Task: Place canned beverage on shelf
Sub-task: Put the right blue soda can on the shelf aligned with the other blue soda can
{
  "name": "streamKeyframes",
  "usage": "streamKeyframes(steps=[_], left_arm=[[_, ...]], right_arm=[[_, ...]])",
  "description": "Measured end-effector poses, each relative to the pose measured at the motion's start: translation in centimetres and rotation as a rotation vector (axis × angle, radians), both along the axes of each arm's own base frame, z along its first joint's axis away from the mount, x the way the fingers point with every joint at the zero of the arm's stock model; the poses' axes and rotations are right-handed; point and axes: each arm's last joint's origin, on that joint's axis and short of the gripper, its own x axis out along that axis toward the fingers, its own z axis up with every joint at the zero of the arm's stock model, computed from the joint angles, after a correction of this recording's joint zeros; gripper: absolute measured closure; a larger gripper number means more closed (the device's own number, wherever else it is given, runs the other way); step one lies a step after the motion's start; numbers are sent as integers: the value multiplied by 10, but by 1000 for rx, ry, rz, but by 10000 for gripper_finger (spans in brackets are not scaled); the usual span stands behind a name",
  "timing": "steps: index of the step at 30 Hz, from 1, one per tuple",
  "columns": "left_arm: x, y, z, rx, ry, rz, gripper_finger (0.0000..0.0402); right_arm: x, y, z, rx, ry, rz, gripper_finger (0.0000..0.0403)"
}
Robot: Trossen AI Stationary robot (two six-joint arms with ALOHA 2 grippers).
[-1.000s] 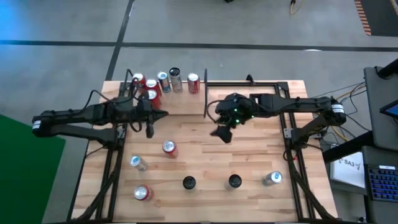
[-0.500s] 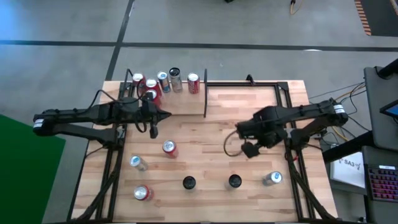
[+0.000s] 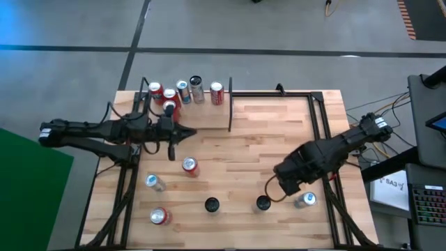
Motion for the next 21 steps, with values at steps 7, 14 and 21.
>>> streamKeyframes(steps=[7,14,21], left_arm=[[6,-26,-8,1,0,-123,402],[11,-50,-13,13,10,-152,402],[13,-66,-18,32,34,-150,402]], right_arm=[[-13,20,-5,-39,40,6,74],[-28,39,-11,-78,83,-5,74],[-37,58,-21,-104,58,-9,74]])
